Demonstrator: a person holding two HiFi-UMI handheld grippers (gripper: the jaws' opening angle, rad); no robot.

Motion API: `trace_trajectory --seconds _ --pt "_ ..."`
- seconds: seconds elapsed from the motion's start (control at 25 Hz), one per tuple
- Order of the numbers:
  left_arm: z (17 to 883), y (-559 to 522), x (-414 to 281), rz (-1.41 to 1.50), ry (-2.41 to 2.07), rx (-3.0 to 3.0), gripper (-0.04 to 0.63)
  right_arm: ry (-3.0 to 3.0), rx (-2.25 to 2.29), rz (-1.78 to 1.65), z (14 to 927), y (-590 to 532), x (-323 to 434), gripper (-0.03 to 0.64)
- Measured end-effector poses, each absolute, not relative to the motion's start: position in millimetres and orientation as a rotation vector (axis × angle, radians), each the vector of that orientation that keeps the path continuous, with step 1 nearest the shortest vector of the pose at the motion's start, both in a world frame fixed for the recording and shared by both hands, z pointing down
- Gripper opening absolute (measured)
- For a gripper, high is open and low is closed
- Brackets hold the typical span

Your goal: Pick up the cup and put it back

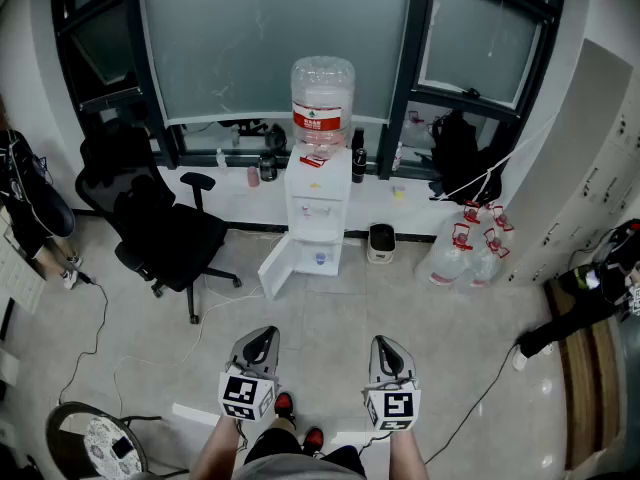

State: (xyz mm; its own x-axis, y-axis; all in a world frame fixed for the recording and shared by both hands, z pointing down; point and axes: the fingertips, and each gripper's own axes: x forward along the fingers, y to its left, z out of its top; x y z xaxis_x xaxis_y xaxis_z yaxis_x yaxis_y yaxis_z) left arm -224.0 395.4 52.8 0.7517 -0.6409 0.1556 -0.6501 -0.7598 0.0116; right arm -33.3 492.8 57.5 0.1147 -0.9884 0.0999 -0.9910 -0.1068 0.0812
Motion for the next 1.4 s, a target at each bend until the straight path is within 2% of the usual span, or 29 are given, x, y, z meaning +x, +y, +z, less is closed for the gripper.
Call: trace_trajectory --seconds 0.56,1.08,1.4 --pt "61 350 -176 0.212 -1.049 2.874 0.030 -1.978 2.246 0.035 60 456 12 0.018" --pt "67 202 -78 0.213 -1.100 2.826 0.029 -2.050 2.159 0.071 72 295 103 0.018" --pt "81 127 -58 0.237 -1.174 2.758 0.029 -2.116 2.085 0.091 80 203 128 0.018"
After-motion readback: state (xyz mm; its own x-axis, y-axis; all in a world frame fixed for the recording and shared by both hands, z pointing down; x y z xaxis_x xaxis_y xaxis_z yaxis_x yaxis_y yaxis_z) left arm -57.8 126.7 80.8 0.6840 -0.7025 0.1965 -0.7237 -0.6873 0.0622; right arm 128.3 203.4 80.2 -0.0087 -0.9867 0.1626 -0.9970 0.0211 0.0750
